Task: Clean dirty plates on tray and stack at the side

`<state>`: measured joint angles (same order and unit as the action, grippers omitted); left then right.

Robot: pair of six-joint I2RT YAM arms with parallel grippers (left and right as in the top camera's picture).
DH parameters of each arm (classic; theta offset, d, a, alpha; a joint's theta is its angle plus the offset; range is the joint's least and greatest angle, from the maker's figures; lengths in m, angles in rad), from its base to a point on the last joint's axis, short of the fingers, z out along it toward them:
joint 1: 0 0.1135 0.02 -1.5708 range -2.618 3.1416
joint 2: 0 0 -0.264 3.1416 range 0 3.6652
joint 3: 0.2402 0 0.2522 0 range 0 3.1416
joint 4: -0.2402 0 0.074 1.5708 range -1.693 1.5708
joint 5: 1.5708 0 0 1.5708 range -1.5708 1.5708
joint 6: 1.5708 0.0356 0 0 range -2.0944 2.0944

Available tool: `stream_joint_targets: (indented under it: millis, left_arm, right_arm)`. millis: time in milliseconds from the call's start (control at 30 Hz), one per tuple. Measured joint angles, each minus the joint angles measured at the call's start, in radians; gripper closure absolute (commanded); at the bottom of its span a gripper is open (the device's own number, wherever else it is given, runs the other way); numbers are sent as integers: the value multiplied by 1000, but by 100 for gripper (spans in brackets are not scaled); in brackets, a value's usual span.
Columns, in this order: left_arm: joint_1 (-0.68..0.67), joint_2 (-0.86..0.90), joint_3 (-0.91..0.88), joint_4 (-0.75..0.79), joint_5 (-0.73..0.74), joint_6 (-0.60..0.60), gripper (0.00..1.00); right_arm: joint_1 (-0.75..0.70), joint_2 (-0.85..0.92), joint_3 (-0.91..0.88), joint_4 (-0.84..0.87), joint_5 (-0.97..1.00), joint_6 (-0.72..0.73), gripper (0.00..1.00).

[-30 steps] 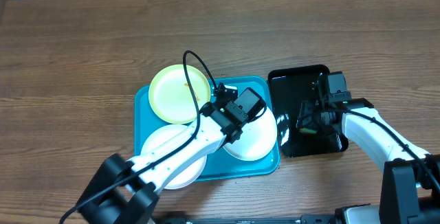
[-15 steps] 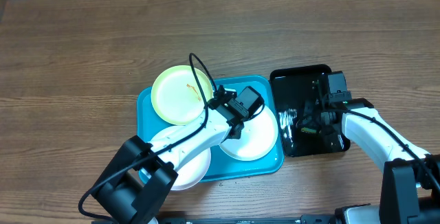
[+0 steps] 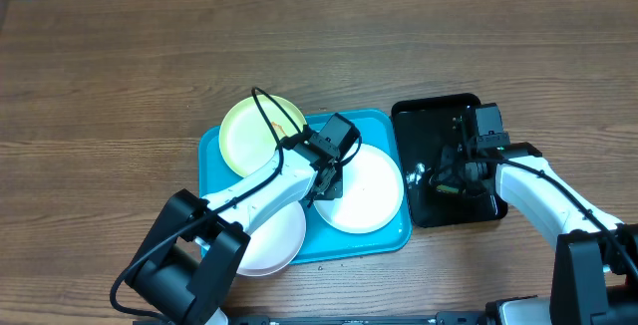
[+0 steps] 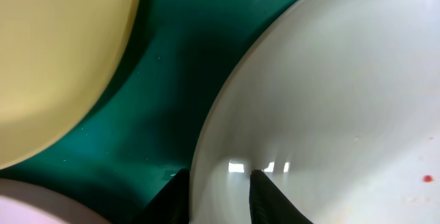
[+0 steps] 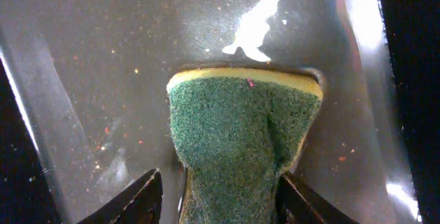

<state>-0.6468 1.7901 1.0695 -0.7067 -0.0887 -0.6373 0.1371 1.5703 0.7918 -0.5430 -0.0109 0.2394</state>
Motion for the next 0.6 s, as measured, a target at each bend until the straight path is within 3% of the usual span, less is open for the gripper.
stream_joint_targets:
  millis: [67,133,167,200,233,267,333,400,500,600]
  left_arm:
    - [6,0,-24,23,7,0,74]
    - [15,-1,-37,43,21,-1,83]
    - [20,-1,-38,54,26,-4,86]
    - [24,-1,-40,58,27,-5,89]
    - [29,-2,-42,62,33,-11,89]
    - [33,-2,-42,64,35,-11,89]
    - [34,-4,-43,65,36,-11,89]
    - [34,-4,-43,65,37,-11,88]
    - [39,-4,-43,68,40,-11,81]
    - [49,-4,-45,81,46,-14,79]
  right_arm:
    - [0,0,0,1,-5,-1,38]
    - [0,0,-1,5,-12,0,43]
    - [0,0,-3,10,-13,0,66]
    - [0,0,-8,18,-14,3,96]
    - [0,0,-14,23,-15,-1,96]
    - [0,0,-19,26,-17,1,93]
    - [0,0,-21,27,-20,0,51]
    - [0,0,-22,29,-23,2,31]
    - [0,0,-22,33,-26,-1,17]
    - [0,0,-12,15,-27,0,12]
